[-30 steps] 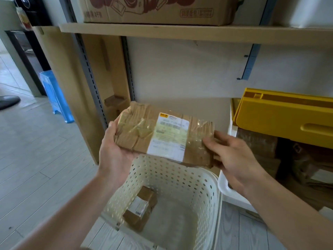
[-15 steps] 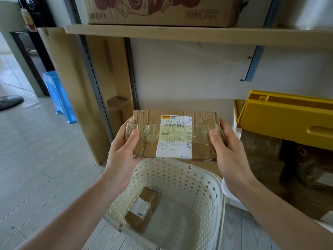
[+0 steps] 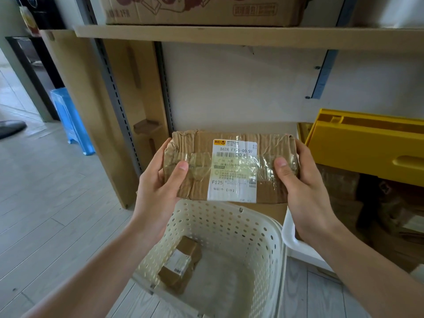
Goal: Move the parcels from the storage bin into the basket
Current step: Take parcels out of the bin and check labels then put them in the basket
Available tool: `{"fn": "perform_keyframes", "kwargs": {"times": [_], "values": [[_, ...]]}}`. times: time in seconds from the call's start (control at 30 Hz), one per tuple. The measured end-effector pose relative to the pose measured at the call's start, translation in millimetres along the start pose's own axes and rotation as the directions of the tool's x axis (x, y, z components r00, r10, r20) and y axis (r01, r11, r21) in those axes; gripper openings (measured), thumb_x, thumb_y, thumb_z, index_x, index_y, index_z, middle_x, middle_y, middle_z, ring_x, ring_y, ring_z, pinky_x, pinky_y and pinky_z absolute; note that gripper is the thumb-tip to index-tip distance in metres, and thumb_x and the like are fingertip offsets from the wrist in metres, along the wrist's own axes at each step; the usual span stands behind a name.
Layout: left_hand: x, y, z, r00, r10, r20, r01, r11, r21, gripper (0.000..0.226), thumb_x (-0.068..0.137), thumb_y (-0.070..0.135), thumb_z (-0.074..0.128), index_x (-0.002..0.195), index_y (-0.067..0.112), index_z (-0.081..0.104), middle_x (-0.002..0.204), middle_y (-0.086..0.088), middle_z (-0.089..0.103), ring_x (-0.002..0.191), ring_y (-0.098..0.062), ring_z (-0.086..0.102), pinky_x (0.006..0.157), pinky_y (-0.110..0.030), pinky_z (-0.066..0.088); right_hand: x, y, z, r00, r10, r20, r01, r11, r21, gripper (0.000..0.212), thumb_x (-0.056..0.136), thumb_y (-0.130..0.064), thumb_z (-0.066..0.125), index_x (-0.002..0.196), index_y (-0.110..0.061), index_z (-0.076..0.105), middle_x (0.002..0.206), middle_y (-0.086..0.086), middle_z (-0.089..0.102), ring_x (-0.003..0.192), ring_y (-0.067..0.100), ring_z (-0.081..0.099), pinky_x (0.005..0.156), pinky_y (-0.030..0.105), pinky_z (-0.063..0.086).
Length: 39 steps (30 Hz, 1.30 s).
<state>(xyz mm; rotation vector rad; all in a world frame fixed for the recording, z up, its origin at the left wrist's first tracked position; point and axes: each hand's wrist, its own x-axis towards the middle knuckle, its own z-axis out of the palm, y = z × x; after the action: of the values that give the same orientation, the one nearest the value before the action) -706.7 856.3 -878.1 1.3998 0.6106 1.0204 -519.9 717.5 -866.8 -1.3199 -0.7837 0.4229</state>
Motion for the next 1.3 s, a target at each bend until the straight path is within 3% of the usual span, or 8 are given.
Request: {"fn": "perform_keyframes", "kwargs": {"times": [0.2, 0.33, 0.57, 0.67, 0.83, 1.0, 1.2, 1.3], "values": [[0.0, -1.6, 1.0, 0.997, 0.076, 0.016, -0.078, 0.981, 0.177, 0.042, 0.103, 0.017, 0.051, 0.145, 0.023, 0.048, 0.114, 0.005, 0.074, 0.105, -0.015, 0.072, 0.086, -0.040, 0.062, 0.9, 1.4, -2.8, 1.000, -0.030, -0.003, 0.030, 0.999, -0.018, 0.040, 0.103, -0.023, 0.052, 0.139, -0.041, 0.045, 0.128, -0.008, 0.064, 0.116, 0.011, 0.065, 0.092, 0.035, 0.059], [0.7, -5.4, -1.9, 0.995, 0.096, 0.008, -0.093, 0.939, 0.331, 0.034, 0.104, 0.020, 0.053, 0.137, 0.025, 0.054, 0.113, 0.007, 0.074, 0.105, -0.016, 0.072, 0.091, -0.047, 0.058, -0.3, 1.9, 0.1, 0.998, -0.060, -0.002, 0.059, 0.996, -0.071, 0.037, 0.103, -0.023, 0.053, 0.129, -0.049, 0.046, 0.126, -0.007, 0.063, 0.116, 0.012, 0.065, 0.095, 0.042, 0.058], [0.2, -9.9, -0.3, 0.992, 0.103, -0.080, -0.065, 0.924, 0.378, 0.028, 0.099, 0.040, 0.056, 0.122, 0.026, 0.060, 0.103, 0.010, 0.076, 0.097, -0.011, 0.074, 0.088, -0.049, 0.059, -6.4, 4.7, 6.2, 0.997, -0.065, 0.030, 0.069, 0.988, -0.140, 0.041, 0.102, -0.026, 0.055, 0.141, -0.033, 0.046, 0.116, -0.020, 0.069, 0.111, 0.002, 0.066, 0.096, 0.034, 0.057], [3.0, -8.7, 1.3, 0.987, 0.041, -0.154, 0.017, 0.936, 0.353, 0.049, 0.092, 0.054, 0.061, 0.131, 0.025, 0.056, 0.105, 0.013, 0.075, 0.097, -0.009, 0.074, 0.087, -0.048, 0.060, -10.8, 5.9, 8.0, 0.996, -0.056, 0.075, 0.070, 0.980, -0.187, 0.044, 0.103, -0.029, 0.053, 0.146, -0.033, 0.044, 0.123, -0.017, 0.068, 0.117, 0.005, 0.064, 0.102, 0.040, 0.054], [2.5, -9.1, 0.9, 0.978, -0.004, -0.207, 0.081, 0.928, 0.364, 0.043, 0.093, 0.060, 0.053, 0.098, 0.018, 0.065, 0.092, -0.013, 0.073, 0.088, -0.038, 0.071, 0.077, -0.060, 0.059, -17.2, 14.1, 11.2, 0.996, 0.007, 0.085, 0.012, 0.975, -0.220, 0.056, 0.104, -0.035, 0.048, 0.156, -0.039, 0.026, 0.139, -0.017, 0.059, 0.130, 0.007, 0.056, 0.110, 0.045, 0.047], [1.5, -8.4, -2.4, 0.977, -0.009, -0.212, 0.092, 0.918, 0.385, 0.036, 0.103, 0.049, 0.042, 0.096, 0.022, 0.065, 0.095, -0.027, 0.066, 0.087, -0.052, 0.064, 0.076, -0.067, 0.056, -22.9, 18.2, 10.8, 0.995, 0.054, 0.089, -0.031, 0.968, -0.248, 0.060, 0.104, -0.036, 0.046, 0.157, -0.041, 0.019, 0.138, -0.022, 0.058, 0.129, 0.003, 0.055, 0.113, 0.043, 0.044], [1.2, -13.8, -12.4, 0.985, -0.005, -0.174, 0.084, 0.887, 0.455, 0.038, 0.103, 0.051, 0.040, 0.096, 0.022, 0.064, 0.094, -0.027, 0.064, 0.085, -0.051, 0.062, 0.074, -0.065, 0.054, -30.3, 25.3, 13.3, 0.991, 0.108, 0.078, -0.083, 0.958, -0.274, 0.059, 0.104, -0.036, 0.047, 0.157, -0.038, 0.021, 0.133, -0.023, 0.061, 0.122, -0.001, 0.059, 0.111, 0.039, 0.046], [1.7, -27.0, -18.8, 0.986, -0.069, -0.155, 0.138, 0.855, 0.499, 0.040, 0.102, 0.053, 0.038, 0.099, 0.020, 0.061, 0.096, -0.023, 0.067, 0.091, -0.047, 0.065, 0.077, -0.064, 0.056, -36.0, 35.1, 15.0, 0.983, 0.173, 0.065, -0.148, 0.946, -0.287, 0.046, 0.103, -0.034, 0.050, 0.147, -0.038, 0.038, 0.119, -0.024, 0.069, 0.110, -0.003, 0.065, 0.099, 0.029, 0.053]]}}
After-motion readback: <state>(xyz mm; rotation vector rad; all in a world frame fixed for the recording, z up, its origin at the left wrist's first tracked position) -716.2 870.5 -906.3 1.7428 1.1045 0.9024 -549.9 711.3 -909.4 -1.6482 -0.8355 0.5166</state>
